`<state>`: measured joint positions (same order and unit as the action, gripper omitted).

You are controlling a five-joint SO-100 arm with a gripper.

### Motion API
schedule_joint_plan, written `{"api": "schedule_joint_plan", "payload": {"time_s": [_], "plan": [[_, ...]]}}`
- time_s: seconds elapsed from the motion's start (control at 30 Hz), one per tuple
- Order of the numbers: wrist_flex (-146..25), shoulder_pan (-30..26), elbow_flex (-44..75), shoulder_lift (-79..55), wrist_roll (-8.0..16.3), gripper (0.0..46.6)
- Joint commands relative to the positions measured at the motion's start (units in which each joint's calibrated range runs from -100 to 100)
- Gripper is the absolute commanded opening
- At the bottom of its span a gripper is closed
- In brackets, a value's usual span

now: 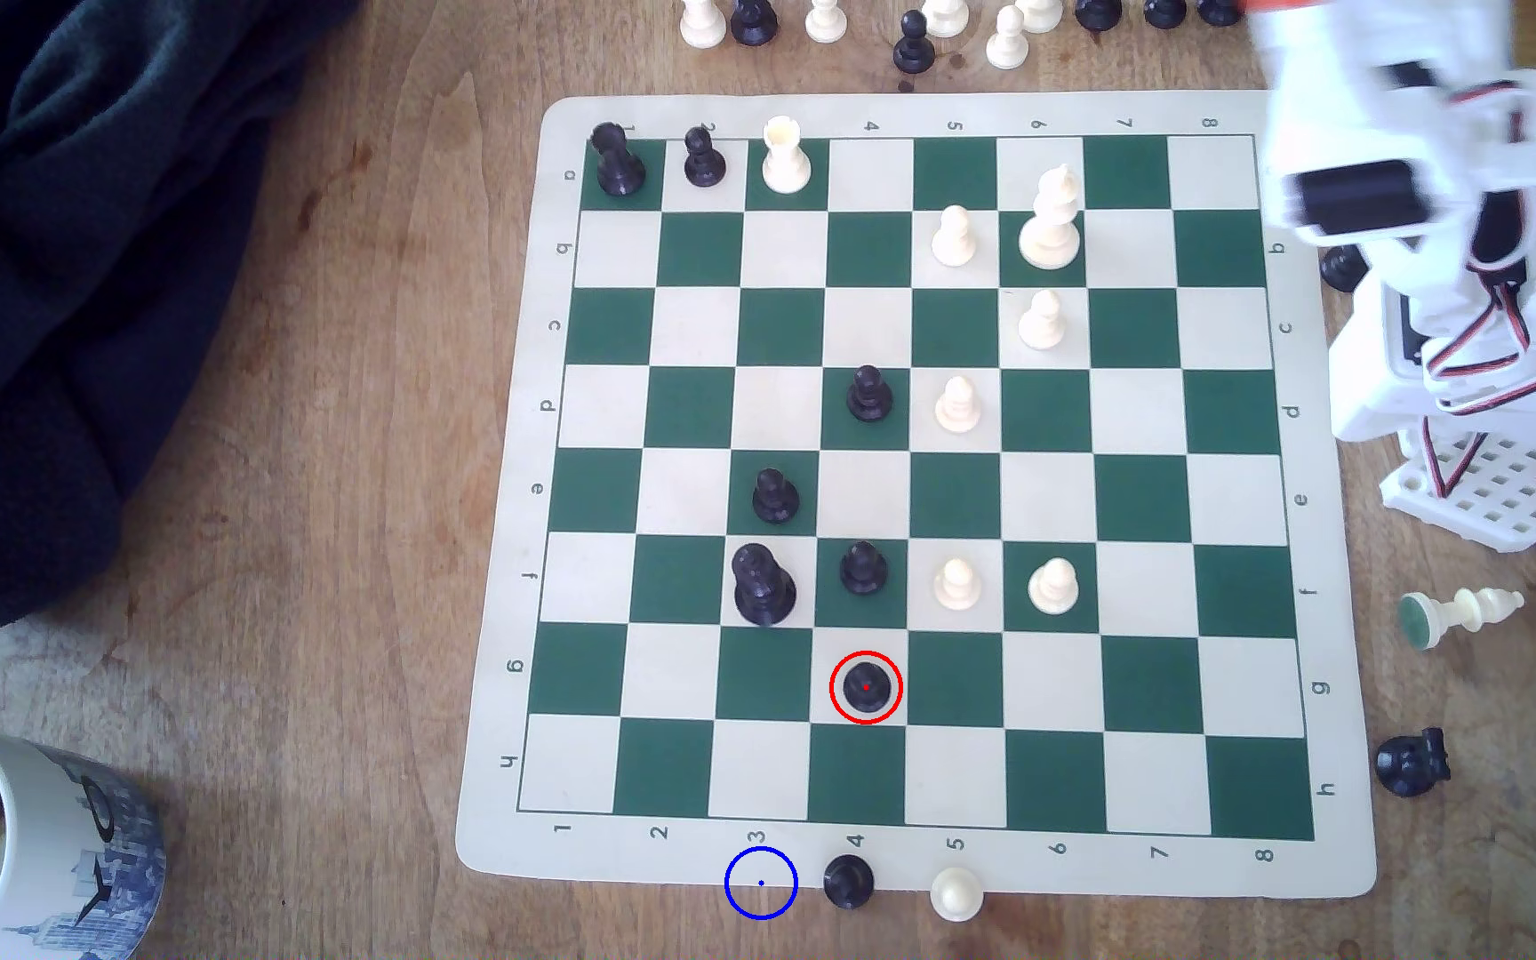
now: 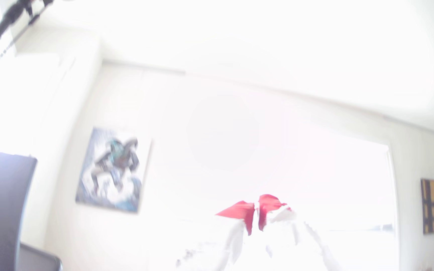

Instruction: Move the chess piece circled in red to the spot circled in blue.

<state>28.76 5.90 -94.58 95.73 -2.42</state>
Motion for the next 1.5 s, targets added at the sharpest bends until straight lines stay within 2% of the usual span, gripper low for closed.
{"api": "schedule_joint_plan", "payload": {"time_s": [0.0,0.13,0.27,0.3,0.4,0.43,0.47,0.63,0.7,0.87,1.1,1.3,1.47], "plan": [[-31.14,2.51,11.26,-0.06,0.29,0.2],[-51.53,2.2,18.15,-1.84,0.34,1.2],[-56.2,2.74,21.96,-4.22,0.44,5.2],[-60.79,1.88,26.85,-8.21,0.59,6.2],[-68.0,-0.39,34.11,-14.23,0.73,5.9],[-72.58,-3.51,36.46,-15.76,-0.98,5.8],[-74.87,-5.63,37.1,-16.02,-1.51,5.8],[-84.78,-13.92,41.72,-25.61,-1.56,6.0],[-86.34,-16.26,43.9,-29.85,-1.47,6.4],[-87.0,-21.27,52.15,-43.35,0.98,14.6],[-82.74,-26.74,51.97,-52.09,3.96,15.1],[-73.07,-27.21,50.15,-60.16,5.23,15.5],[-71.6,-28.15,50.15,-66.27,6.2,15.5]]}}
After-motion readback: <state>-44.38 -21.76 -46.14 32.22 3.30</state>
